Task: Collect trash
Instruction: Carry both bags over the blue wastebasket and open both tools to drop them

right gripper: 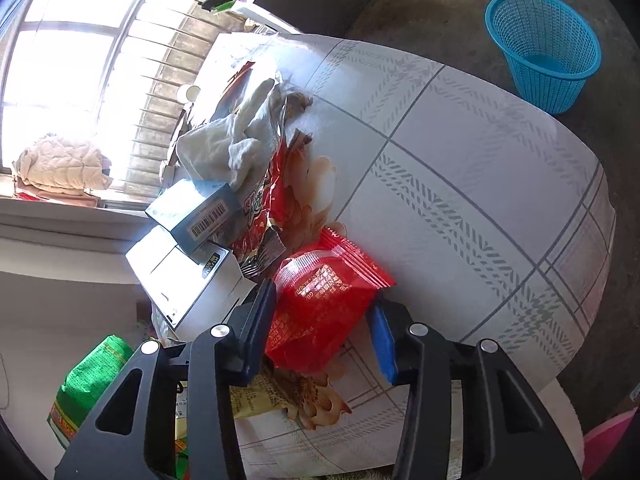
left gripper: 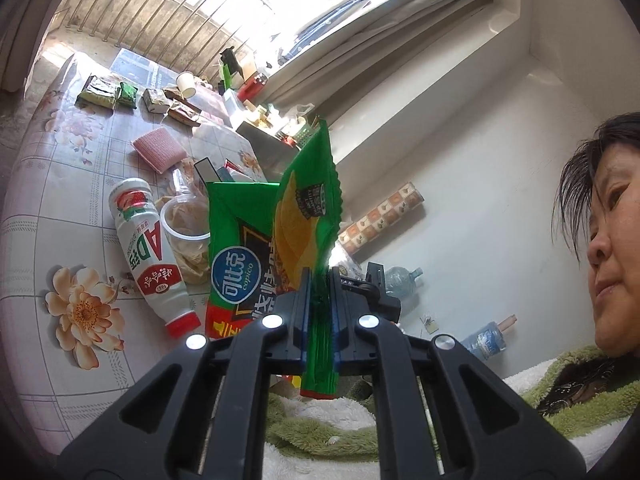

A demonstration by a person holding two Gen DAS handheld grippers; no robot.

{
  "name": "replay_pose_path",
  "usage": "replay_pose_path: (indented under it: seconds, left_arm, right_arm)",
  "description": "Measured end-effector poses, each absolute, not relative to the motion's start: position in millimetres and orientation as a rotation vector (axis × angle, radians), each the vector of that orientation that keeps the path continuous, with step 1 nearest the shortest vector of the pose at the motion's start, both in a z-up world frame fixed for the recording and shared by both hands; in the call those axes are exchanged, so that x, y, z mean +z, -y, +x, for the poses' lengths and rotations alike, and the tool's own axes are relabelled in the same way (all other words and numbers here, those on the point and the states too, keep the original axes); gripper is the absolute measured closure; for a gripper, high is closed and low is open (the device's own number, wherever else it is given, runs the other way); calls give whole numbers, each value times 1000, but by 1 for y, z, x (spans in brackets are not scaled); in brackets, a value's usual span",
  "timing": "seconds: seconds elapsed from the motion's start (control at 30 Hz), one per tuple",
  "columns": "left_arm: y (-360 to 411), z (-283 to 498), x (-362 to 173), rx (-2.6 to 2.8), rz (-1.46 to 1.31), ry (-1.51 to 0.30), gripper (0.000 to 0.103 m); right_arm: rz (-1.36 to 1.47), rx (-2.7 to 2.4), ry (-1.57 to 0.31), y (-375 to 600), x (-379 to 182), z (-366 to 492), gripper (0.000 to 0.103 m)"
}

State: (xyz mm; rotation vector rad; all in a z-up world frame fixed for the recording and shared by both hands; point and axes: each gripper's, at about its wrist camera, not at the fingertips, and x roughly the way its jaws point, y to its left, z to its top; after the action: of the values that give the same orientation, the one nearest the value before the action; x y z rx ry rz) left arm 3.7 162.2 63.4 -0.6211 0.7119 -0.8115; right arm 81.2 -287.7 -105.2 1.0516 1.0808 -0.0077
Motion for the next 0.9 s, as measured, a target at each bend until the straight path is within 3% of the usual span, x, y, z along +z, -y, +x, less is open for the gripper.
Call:
replay_pose_path:
  seconds: [0.2, 0.3, 0.6, 0.9]
  left_arm:
    - [-144, -1, 108, -867, -597, -593, 97]
    - [-119, 5, 127, -918, -578, -563, 97]
    - [7, 70, 147, -1078, -487, -695, 97]
    - [223, 151, 116, -1216, -259, -984, 97]
  right_arm:
    - [1108, 100, -1026, 300, -102, 65, 86]
    - [1140, 150, -984, 310, -97, 53, 91]
    - [1246, 197, -813, 370, -83, 5, 92]
    - [1271, -126, -592, 478, -74, -73, 92]
